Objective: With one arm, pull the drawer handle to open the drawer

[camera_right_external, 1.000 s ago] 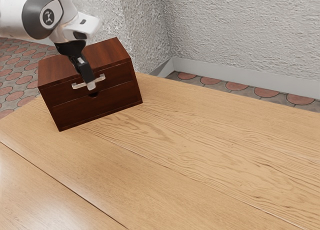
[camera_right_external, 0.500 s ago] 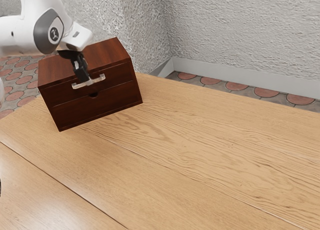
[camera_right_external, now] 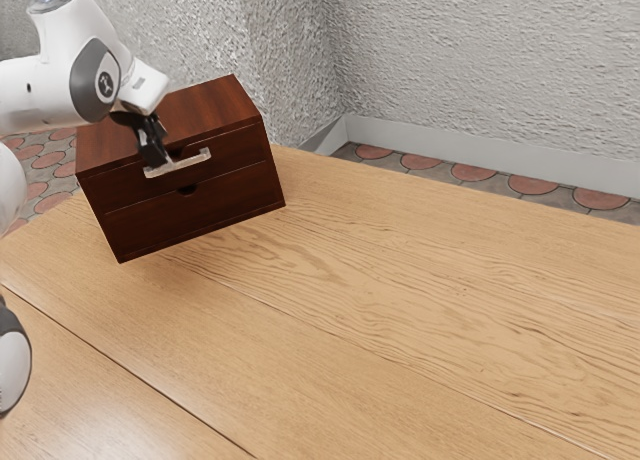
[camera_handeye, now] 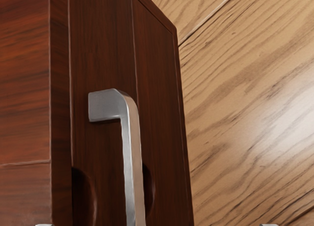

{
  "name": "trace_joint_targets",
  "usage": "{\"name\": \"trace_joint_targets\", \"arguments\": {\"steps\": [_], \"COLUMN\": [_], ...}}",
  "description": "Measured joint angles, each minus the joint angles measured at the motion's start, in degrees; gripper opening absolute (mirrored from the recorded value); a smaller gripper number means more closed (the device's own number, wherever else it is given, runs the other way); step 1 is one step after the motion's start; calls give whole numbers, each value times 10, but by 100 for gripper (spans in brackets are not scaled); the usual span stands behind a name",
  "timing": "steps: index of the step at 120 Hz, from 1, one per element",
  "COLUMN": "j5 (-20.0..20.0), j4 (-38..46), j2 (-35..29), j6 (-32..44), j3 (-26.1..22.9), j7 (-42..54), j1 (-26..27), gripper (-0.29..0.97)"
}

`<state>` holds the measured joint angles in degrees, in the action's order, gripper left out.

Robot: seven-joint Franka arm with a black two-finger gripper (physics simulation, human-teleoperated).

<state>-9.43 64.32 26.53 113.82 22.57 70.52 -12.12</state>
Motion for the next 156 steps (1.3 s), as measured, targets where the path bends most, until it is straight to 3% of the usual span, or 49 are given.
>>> {"name": "trace_joint_targets", "arguments": {"steps": [68,156], "j5": [-5,-4], "j4": [-15,-9], "j2": [33,46], "j6": [17,22], "j3": [3,3], "j7": [-27,-47], "j1": [-3,-3], "gripper": [41,7]}}
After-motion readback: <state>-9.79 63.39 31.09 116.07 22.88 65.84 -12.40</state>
